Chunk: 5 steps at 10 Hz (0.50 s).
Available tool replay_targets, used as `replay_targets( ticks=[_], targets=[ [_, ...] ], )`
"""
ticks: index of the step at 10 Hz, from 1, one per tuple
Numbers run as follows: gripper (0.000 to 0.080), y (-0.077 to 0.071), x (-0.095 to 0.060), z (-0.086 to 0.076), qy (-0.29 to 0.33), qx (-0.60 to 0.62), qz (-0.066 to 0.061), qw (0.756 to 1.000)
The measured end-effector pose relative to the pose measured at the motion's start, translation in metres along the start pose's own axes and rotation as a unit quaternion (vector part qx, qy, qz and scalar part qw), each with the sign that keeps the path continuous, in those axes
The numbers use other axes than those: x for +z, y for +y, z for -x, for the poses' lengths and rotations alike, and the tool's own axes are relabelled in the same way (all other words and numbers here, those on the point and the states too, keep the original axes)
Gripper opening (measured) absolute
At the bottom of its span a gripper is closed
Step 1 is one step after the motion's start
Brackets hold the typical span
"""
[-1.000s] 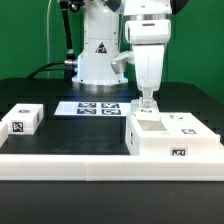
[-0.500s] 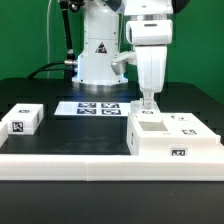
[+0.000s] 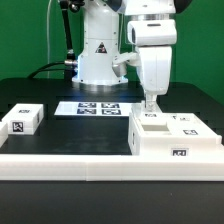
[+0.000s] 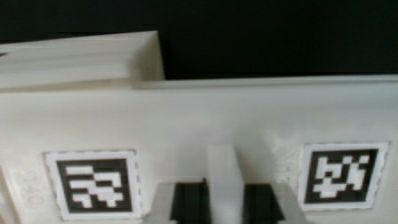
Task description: Assemble cabinet
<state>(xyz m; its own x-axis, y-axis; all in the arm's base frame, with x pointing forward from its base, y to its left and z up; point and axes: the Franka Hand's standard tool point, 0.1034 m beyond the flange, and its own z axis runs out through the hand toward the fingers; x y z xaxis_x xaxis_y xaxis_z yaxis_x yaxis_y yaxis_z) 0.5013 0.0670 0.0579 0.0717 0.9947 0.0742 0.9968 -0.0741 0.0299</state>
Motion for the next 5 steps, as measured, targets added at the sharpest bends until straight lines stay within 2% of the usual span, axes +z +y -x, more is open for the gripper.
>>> replay_targets(
  ticks=[2,5],
  targets=[
    [0.007,0.0099,-0.0002,-0.0009,0.001,0.001,0.001,1.0],
    [0.007,0.0099,-0.0002,-0.0007,0.001,0.002,0.001,1.0]
  ],
)
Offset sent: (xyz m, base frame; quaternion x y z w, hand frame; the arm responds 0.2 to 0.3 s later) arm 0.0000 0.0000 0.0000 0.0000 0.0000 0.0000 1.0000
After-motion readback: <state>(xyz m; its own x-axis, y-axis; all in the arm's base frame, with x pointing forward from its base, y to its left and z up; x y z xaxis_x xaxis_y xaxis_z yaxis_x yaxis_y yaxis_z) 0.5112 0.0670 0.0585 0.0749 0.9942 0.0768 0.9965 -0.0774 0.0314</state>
